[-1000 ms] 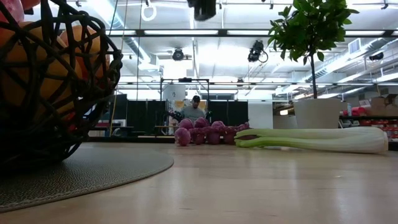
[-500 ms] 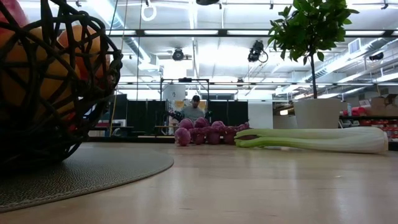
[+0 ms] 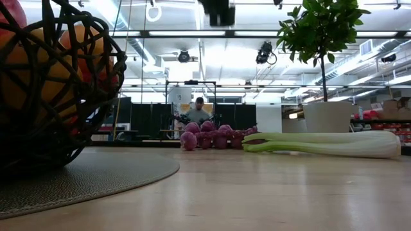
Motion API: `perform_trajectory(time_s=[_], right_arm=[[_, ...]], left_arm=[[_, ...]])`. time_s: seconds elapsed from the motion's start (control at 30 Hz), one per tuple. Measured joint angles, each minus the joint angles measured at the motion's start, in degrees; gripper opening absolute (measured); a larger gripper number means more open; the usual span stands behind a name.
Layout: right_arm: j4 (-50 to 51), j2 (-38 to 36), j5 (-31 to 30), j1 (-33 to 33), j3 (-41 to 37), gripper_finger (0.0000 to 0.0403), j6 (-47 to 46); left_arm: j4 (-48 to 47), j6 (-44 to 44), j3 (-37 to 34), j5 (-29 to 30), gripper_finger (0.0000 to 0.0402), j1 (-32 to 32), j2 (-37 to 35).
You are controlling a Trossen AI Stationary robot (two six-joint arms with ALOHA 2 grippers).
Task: Build produce basket
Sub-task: Put the green celery into the black basket
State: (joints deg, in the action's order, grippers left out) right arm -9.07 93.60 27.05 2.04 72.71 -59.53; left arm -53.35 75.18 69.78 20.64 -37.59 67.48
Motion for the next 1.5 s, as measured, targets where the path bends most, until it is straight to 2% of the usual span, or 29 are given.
perform_trajectory(time_s=[0.13,0.23,0.3,0.47,0.6,0.7,0.87,1.1,1.23,1.5], right_arm=[[6.64,0.00,-0.02,-3.28,0.04,0.0368,4.23],[19.07,0.00,-1.14,-5.91,1.57,0.0368,9.50],[31.94,0.00,-4.28,-7.31,3.95,0.0367,15.88],[64.21,0.00,-18.57,-9.24,9.49,0.0363,29.28],[81.47,0.00,-25.79,-9.67,9.41,0.0358,32.81],[88.49,-0.07,-27.82,-9.68,5.69,0.0353,33.97],[87.04,-2.03,-27.56,-10.51,-4.91,0.0348,35.06],[79.36,-5.37,-25.51,-14.77,-17.52,0.0348,37.51],[72.35,-7.04,-22.33,-16.85,-22.58,0.0348,37.68],[66.43,-6.64,-23.36,-19.56,-28.22,0.0347,44.61]], left_arm=[[-2.82,2.29,0.00,0.16,0.0378,4.54,0.00],[-1.29,-1.19,0.00,0.08,0.0378,7.45,0.00],[0.70,-4.49,0.00,0.12,0.0378,8.77,0.00],[3.72,-8.22,-0.02,0.16,0.0378,9.89,0.00],[4.29,-15.76,-0.02,0.35,0.0378,10.40,0.00],[4.26,-18.82,-0.02,4.24,0.0378,11.76,0.00],[5.85,-13.10,-0.02,6.21,0.0378,15.91,0.00],[9.27,-12.37,-0.02,6.19,0.0378,19.00,0.02],[11.72,-12.36,-0.02,6.80,0.0378,21.04,0.02],[14.08,-11.07,-0.02,6.82,0.0378,25.04,0.02]])
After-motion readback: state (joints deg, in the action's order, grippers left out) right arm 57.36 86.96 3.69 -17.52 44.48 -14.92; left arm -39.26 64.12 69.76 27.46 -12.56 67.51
